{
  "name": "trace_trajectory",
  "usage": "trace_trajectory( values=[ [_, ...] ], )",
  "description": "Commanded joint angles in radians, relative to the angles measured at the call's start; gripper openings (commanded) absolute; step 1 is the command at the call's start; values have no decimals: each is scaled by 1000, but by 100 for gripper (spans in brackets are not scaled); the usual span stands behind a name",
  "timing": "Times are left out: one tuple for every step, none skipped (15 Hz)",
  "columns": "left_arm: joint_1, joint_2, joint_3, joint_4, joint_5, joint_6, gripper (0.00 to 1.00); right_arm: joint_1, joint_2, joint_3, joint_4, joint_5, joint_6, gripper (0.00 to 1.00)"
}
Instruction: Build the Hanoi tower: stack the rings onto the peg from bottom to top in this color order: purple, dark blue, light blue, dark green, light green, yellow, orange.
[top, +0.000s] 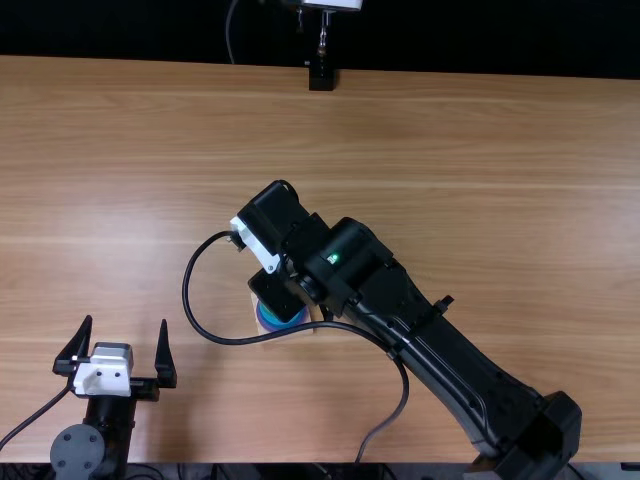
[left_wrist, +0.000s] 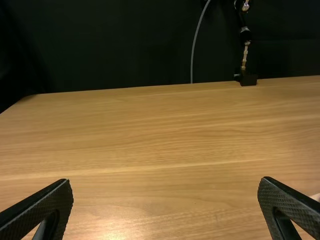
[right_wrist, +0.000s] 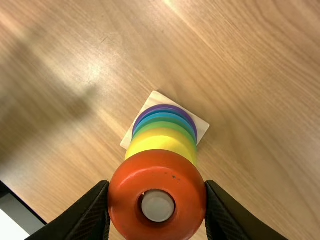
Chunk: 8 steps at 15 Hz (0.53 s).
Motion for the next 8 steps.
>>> trace_trajectory(
  values=[
    [5,-12,-14,-52,-2,9,100,-2,1,4,3,-6,8,64],
    [5,-12,-14,-52,-2,9,100,0,1,2,1,-2,6,100],
    [5,-12,-14,-52,-2,9,100,0,-1,4,4,4,4,100],
    [5,-12,-14,-52,-2,9,100,-2,-2,16,6,0,8,100],
    [5,-12,-14,-52,-2,9,100,-5,-5,28,8,-2,8,100],
    [5,-12,-14,-52,-2,9,100,-13,-9,47,17,-2,8,100],
    [5,-12,-14,-52,-2,9,100,-37,-13,50,28,-2,8,100],
    [5,-12,-14,-52,-2,9,100,-71,-42,51,39,-2,8,100]
  ],
)
